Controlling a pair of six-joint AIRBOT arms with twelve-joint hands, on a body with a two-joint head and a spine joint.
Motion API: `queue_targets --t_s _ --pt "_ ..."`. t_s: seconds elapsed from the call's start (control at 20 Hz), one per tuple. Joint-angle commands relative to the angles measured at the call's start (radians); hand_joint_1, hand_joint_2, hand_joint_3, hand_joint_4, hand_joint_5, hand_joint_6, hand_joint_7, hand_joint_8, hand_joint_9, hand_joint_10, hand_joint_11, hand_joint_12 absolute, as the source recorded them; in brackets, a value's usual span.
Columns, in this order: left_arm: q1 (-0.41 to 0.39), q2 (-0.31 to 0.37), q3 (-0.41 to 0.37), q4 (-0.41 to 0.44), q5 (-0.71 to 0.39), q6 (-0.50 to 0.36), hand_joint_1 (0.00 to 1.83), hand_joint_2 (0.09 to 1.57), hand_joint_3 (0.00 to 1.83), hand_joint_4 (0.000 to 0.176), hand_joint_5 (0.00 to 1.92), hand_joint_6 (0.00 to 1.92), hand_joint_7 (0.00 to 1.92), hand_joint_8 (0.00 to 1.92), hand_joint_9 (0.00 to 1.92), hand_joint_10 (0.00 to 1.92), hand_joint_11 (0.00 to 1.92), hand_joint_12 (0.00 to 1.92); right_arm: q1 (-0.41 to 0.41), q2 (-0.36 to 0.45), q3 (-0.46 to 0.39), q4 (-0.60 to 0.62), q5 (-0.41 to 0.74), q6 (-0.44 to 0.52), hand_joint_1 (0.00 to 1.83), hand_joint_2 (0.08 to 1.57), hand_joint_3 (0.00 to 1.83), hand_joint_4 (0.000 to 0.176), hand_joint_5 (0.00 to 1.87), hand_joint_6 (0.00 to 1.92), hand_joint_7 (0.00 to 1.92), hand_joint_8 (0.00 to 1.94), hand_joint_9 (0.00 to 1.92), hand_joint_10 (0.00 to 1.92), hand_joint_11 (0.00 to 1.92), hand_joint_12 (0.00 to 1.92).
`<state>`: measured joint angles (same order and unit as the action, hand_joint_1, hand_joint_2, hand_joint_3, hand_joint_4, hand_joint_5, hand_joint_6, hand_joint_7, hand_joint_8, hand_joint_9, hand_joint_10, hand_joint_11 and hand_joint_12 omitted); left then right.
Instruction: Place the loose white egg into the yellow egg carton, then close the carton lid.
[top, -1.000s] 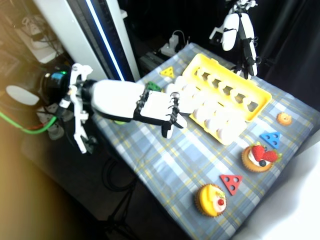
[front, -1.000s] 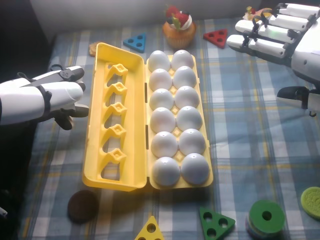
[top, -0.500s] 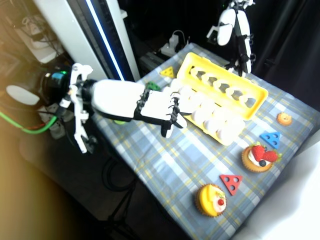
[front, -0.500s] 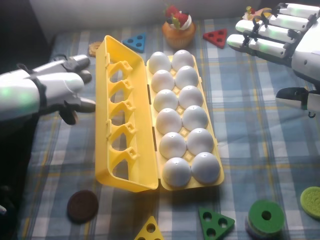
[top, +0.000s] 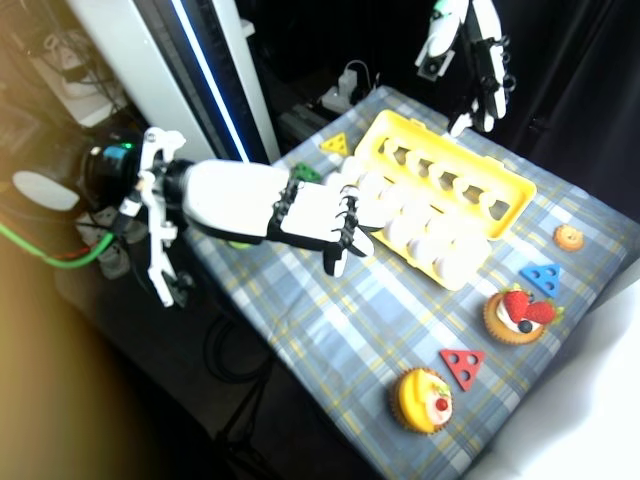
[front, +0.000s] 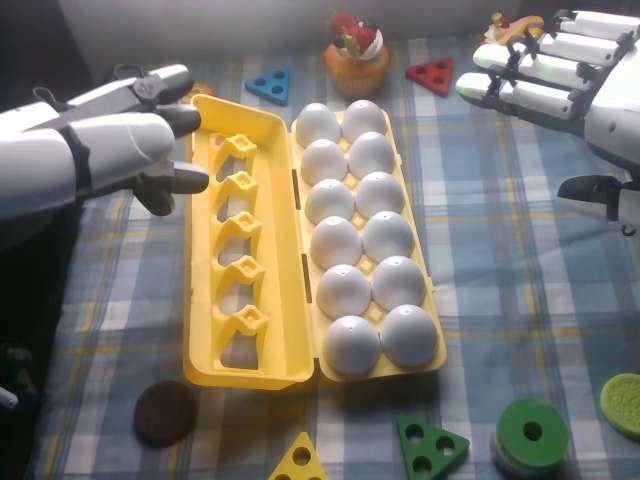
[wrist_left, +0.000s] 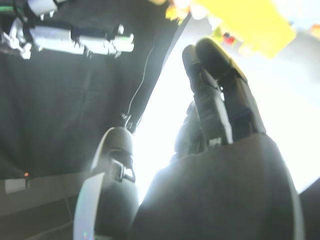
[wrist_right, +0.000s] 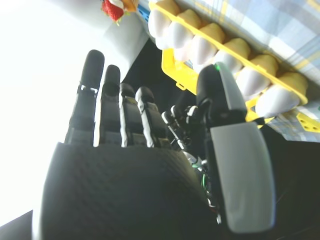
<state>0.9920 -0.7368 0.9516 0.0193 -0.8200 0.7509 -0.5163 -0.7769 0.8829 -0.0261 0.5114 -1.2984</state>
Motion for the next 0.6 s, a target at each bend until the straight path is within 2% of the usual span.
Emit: queue_targets --t_s 0.0,0.1,0.15,0.25,0.4,0.5,0.55 --pt "-0.008 0.012 0.007 -0.018 -0.089 -0.010 0.19 1.29 0.00 0.000 0.00 0.00 0.23 0.01 0.62 0.07 0.31 1.42 0.006 0.008 -0.002 0.005 0.118 -0.004 0.78 1.29 0.01 0.000 0.00 0.00 0.00 0.00 0.00 0.38 0.00 1.47" --pt "-0.008 0.023 0.008 -0.022 -0.062 -0.007 0.14 1.28 0.00 0.000 0.01 0.00 0.30 0.01 0.60 0.04 0.26 1.43 0.005 0.010 -0.002 0.006 0.118 -0.004 0.79 1.30 0.01 0.000 0.00 0.00 0.00 0.00 0.00 0.43 0.00 1.49" --pt "-0.008 0.024 0.010 -0.026 -0.049 -0.005 0.17 1.29 0.00 0.000 0.01 0.00 0.26 0.00 0.61 0.04 0.24 1.44 0.005 0.010 -0.003 0.006 0.118 -0.004 0.78 1.30 0.01 0.000 0.00 0.00 0.00 0.00 0.00 0.38 0.00 1.41" --pt "-0.008 0.024 0.015 -0.031 -0.029 -0.005 0.18 1.30 0.00 0.000 0.02 0.00 0.24 0.00 0.63 0.05 0.27 1.45 0.004 0.010 -0.003 0.007 0.118 -0.004 0.77 1.30 0.01 0.000 0.00 0.00 0.00 0.00 0.00 0.30 0.00 1.37" --pt "-0.009 0.016 0.027 -0.041 0.017 -0.005 0.16 1.30 0.00 0.000 0.00 0.00 0.22 0.00 0.63 0.04 0.27 1.45 0.004 0.010 -0.003 0.007 0.113 -0.004 0.83 1.30 0.00 0.000 0.00 0.00 0.00 0.00 0.00 0.30 0.00 1.45" --pt "-0.009 0.005 0.038 -0.046 0.047 -0.005 0.14 1.30 0.00 0.000 0.00 0.00 0.21 0.00 0.54 0.00 0.13 1.49 0.003 0.010 -0.002 0.007 0.108 -0.004 0.80 1.30 0.00 0.000 0.00 0.00 0.00 0.00 0.00 0.28 0.00 1.41" --pt "-0.009 0.001 0.041 -0.046 0.058 -0.005 0.11 1.32 0.01 0.000 0.00 0.00 0.24 0.01 0.52 0.00 0.09 1.50 0.003 0.010 -0.002 0.007 0.107 -0.004 0.75 1.31 0.00 0.000 0.00 0.00 0.03 0.01 0.00 0.39 0.00 1.62"
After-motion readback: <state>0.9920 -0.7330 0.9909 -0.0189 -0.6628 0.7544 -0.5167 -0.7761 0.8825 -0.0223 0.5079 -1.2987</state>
